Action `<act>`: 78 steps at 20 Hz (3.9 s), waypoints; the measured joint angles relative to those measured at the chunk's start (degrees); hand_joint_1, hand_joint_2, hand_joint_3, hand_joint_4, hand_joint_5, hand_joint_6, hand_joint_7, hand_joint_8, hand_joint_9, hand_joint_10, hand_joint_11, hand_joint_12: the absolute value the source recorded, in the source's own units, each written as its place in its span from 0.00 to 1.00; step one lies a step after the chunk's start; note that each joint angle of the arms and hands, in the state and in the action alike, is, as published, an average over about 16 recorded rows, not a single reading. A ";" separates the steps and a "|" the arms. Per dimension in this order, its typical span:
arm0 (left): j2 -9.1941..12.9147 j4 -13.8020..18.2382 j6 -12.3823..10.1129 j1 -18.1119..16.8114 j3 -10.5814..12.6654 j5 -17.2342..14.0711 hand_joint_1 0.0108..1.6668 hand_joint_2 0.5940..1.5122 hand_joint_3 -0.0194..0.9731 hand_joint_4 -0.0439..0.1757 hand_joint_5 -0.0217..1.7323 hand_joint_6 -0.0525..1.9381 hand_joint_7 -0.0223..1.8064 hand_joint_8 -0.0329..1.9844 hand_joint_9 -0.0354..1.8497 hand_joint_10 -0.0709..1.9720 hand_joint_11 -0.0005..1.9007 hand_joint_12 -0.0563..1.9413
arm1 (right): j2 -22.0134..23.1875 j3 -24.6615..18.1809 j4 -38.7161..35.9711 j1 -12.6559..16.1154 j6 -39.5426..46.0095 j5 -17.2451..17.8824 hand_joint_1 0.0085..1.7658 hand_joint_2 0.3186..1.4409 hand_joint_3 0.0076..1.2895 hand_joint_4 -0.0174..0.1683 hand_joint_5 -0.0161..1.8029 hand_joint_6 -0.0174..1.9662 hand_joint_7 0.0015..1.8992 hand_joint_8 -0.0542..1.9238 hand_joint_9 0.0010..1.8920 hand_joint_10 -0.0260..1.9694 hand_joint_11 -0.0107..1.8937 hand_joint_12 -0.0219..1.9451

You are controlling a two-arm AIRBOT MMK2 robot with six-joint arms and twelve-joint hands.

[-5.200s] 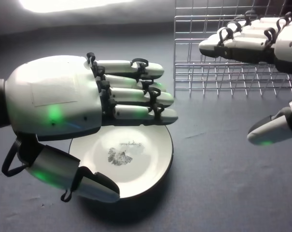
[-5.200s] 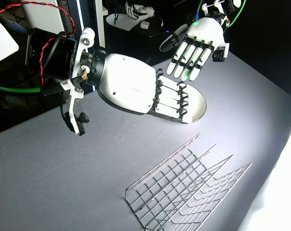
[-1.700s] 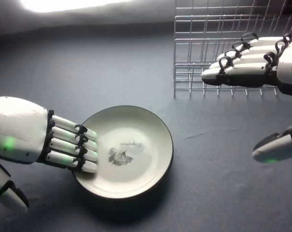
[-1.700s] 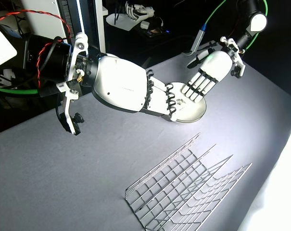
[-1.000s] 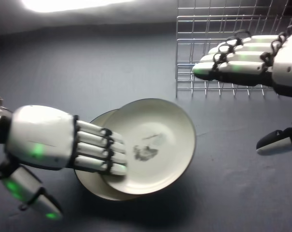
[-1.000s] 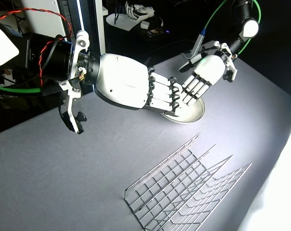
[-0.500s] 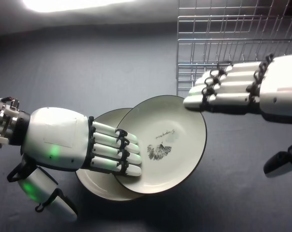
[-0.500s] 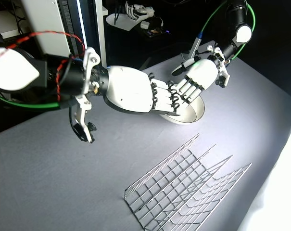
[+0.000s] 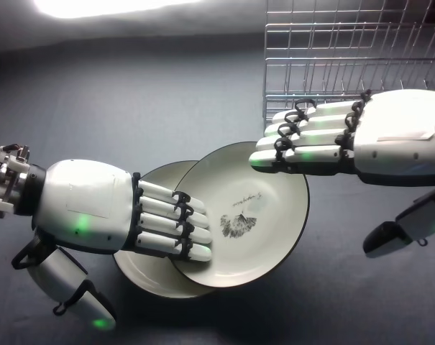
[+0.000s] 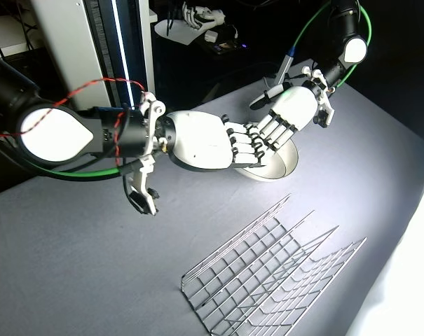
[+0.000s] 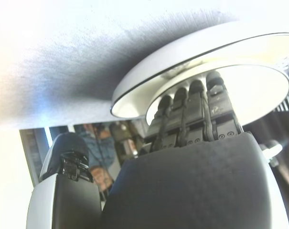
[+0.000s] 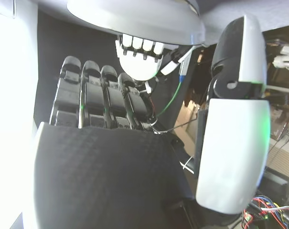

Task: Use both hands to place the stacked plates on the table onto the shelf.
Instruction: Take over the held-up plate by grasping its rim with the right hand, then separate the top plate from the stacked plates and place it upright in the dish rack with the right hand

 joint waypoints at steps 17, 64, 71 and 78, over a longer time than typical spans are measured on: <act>-0.50 0.33 -0.46 -0.58 0.51 -0.14 0.00 0.61 0.04 0.18 0.01 0.02 0.01 0.00 0.02 0.03 0.01 0.04 | -7.12 4.26 -0.91 -2.45 0.04 0.59 0.64 0.49 0.01 0.08 0.02 0.01 0.01 0.03 0.01 0.02 0.02 0.00; 4.25 0.90 -6.76 -9.64 1.50 0.90 0.00 0.61 0.04 0.20 0.01 0.03 0.02 0.02 0.03 0.04 0.01 0.04 | -14.98 10.82 -0.44 0.27 0.29 4.66 0.71 0.56 0.00 0.09 0.53 0.46 0.51 0.37 0.49 0.40 0.44 0.56; 9.96 1.44 -10.04 -14.14 1.02 0.96 0.00 0.61 0.04 0.19 0.02 0.03 0.02 0.02 0.03 0.04 0.01 0.04 | -13.30 8.87 0.53 3.89 0.60 3.10 0.73 0.57 0.00 0.07 0.54 0.47 0.53 0.41 0.50 0.50 0.45 0.59; 14.00 2.77 -11.45 -14.99 0.60 0.12 0.00 0.62 0.04 0.19 0.02 0.03 0.02 0.02 0.03 0.04 0.01 0.04 | -10.98 6.01 2.58 8.80 1.03 0.93 0.75 0.58 0.00 0.07 0.55 0.48 0.55 0.44 0.51 0.55 0.46 0.61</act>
